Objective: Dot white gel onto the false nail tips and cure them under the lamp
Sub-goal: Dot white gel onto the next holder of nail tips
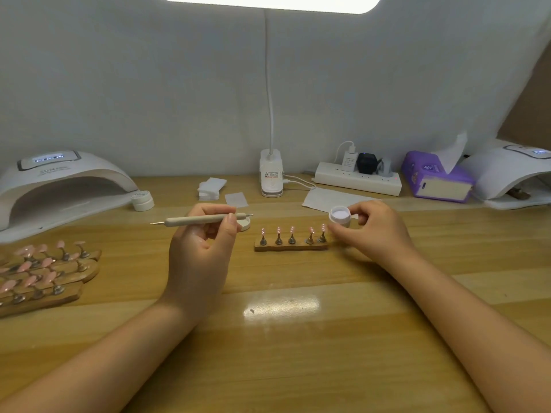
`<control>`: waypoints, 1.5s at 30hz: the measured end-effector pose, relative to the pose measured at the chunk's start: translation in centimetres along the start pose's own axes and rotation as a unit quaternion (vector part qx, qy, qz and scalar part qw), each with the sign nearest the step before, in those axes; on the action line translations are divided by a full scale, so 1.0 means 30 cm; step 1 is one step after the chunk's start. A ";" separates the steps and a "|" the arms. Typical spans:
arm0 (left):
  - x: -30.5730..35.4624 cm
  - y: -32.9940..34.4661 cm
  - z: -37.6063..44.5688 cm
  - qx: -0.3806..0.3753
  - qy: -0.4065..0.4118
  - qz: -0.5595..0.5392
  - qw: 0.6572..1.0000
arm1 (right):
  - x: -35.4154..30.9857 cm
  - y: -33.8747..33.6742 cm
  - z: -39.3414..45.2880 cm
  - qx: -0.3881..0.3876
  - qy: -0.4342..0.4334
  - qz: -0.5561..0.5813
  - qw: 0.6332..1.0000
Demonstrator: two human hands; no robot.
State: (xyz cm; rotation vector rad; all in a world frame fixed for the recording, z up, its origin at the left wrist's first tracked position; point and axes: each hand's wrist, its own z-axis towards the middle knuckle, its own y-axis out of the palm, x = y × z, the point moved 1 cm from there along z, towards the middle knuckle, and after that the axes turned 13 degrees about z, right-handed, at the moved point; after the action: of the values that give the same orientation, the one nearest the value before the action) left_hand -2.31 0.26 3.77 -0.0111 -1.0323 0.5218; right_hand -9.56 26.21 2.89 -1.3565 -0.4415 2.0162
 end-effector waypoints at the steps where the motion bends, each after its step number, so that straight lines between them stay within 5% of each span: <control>1: 0.015 -0.004 0.002 -0.009 0.014 0.003 1.000 | -0.025 0.004 -0.006 0.028 -0.025 -0.007 0.999; 4: 0.054 -0.013 0.011 -0.036 0.059 0.019 0.997 | -0.136 0.033 -0.046 0.087 -0.116 -0.021 0.989; 10: 0.101 -0.025 0.024 -0.021 0.068 0.025 0.997 | -0.277 0.091 -0.138 0.035 -0.227 -0.038 0.973; 18: 0.092 -0.019 0.024 -0.042 0.085 0.109 0.989 | -0.319 0.116 -0.182 0.013 -0.245 -0.029 0.969; 34: 0.102 -0.017 0.018 -0.030 0.080 0.089 0.992 | -0.319 0.118 -0.180 0.019 -0.236 -0.021 0.971; 39: 0.102 -0.020 0.022 -0.030 0.036 0.049 0.998 | -0.316 0.118 -0.177 0.023 -0.237 -0.014 0.971; 45: 0.087 -0.018 0.039 -0.062 -0.114 -0.056 0.990 | -0.315 0.112 -0.174 0.037 -0.248 0.010 0.968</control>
State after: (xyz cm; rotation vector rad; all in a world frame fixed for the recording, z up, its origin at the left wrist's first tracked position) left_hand -2.01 0.62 6.64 -0.0036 -1.2810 0.3608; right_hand -3.60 16.90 5.25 -0.8009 -0.5644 2.3598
